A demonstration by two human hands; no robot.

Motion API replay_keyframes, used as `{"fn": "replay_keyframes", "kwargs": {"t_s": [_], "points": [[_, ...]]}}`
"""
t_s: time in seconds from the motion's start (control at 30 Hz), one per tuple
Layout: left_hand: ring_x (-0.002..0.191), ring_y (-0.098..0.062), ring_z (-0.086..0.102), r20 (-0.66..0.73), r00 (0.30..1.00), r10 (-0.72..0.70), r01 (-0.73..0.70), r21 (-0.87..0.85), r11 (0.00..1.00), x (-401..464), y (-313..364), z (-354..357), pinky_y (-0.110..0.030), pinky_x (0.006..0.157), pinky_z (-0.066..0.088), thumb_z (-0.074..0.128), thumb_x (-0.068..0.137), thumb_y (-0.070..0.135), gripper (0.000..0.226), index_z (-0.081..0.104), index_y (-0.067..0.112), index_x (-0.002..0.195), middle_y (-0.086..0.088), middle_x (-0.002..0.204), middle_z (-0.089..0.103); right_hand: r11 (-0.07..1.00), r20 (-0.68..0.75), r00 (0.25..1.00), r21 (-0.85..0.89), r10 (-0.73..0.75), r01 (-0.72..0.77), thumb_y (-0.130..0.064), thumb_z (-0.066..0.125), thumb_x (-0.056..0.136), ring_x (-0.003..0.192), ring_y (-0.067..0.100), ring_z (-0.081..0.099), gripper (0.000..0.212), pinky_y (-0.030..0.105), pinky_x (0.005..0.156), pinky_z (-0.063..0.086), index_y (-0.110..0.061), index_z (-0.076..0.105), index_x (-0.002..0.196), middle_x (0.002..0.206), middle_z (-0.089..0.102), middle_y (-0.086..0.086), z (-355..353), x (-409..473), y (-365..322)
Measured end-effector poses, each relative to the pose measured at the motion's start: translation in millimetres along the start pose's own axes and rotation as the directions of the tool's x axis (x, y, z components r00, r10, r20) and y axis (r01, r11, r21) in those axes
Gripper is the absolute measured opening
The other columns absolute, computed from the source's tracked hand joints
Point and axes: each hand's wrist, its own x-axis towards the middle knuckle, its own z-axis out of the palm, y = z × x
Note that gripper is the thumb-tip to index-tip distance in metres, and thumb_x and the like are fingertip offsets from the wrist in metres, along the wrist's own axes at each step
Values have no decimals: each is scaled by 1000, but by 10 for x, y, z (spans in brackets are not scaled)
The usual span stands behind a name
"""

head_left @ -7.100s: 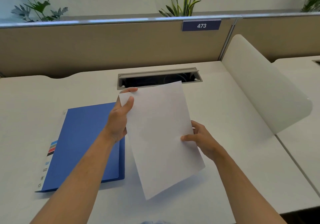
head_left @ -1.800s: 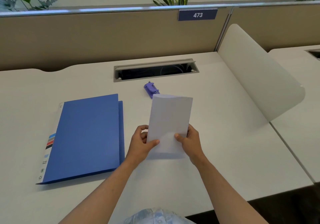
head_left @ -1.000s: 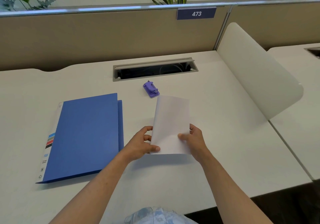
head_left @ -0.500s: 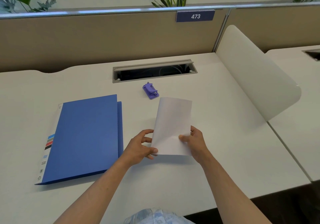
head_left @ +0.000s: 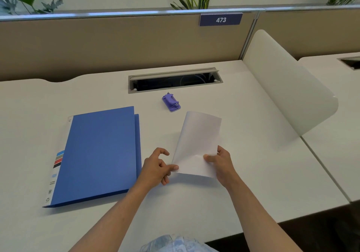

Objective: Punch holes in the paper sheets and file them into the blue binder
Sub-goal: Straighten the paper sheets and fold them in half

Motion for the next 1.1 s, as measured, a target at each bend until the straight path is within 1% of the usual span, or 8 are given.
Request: {"fn": "replay_keyframes", "kwargs": {"t_s": [0.1,0.27,0.37,0.5,0.6,0.73,1.0,1.1], "points": [[53,-21,63,-20,999,38,-37,49,998,-40,4,0,-31,52,55,83,73,32,50,51,22,111,-9,76,64,997,-37,999,67,26,-24,14,59,82,99,38,69,36,47,87,58,-2,65,114,110,73,18,15,-23,11],[92,-11,65,133,977,168,-182,99,978,-86,4,13,-17,70,52,81,77,30,86,28,46,143,19,120,49,993,-53,997,104,58,-52,12,60,84,100,38,70,37,49,87,58,-7,65,115,110,73,15,110,-129,37],[109,-15,61,186,958,218,-238,91,967,-65,-46,7,-22,84,54,78,80,28,82,29,50,142,16,137,44,994,-40,997,97,58,-54,11,58,85,101,36,69,37,50,88,57,-9,64,115,113,73,14,156,-208,76],[118,-15,53,221,956,195,-229,144,963,-68,-116,-38,-27,98,48,77,81,27,80,31,47,143,15,135,41,986,-12,999,158,52,-50,5,57,91,104,31,70,35,43,83,59,-11,60,122,116,73,9,220,-328,136],[119,-13,50,279,947,161,-200,117,973,-94,-140,-65,-25,97,46,81,76,25,90,29,46,146,17,134,39,985,-64,998,173,30,-19,-25,57,100,113,25,67,35,47,97,54,-13,54,133,127,68,6,273,-405,164],[121,-12,49,348,926,144,-191,102,976,-117,-193,-45,-26,98,46,83,74,24,96,25,45,147,17,136,36,970,-70,991,227,110,-92,-64,48,93,121,24,63,64,53,106,46,-20,52,138,133,65,1,294,-519,158],[126,-10,47,136,972,191,-181,-86,980,-98,-145,144,-19,95,42,54,98,22,45,45,39,138,15,140,46,945,-45,982,281,185,-166,-61,30,98,106,22,69,59,41,86,56,-18,62,122,117,72,5,196,-599,203],[118,-11,56,8,992,123,-115,-290,950,-54,1,227,-18,86,46,43,103,26,31,55,31,131,11,129,60,960,-26,986,234,167,-156,-57,30,101,104,22,68,50,42,84,57,-23,62,118,115,72,2,127,-546,212]]}}
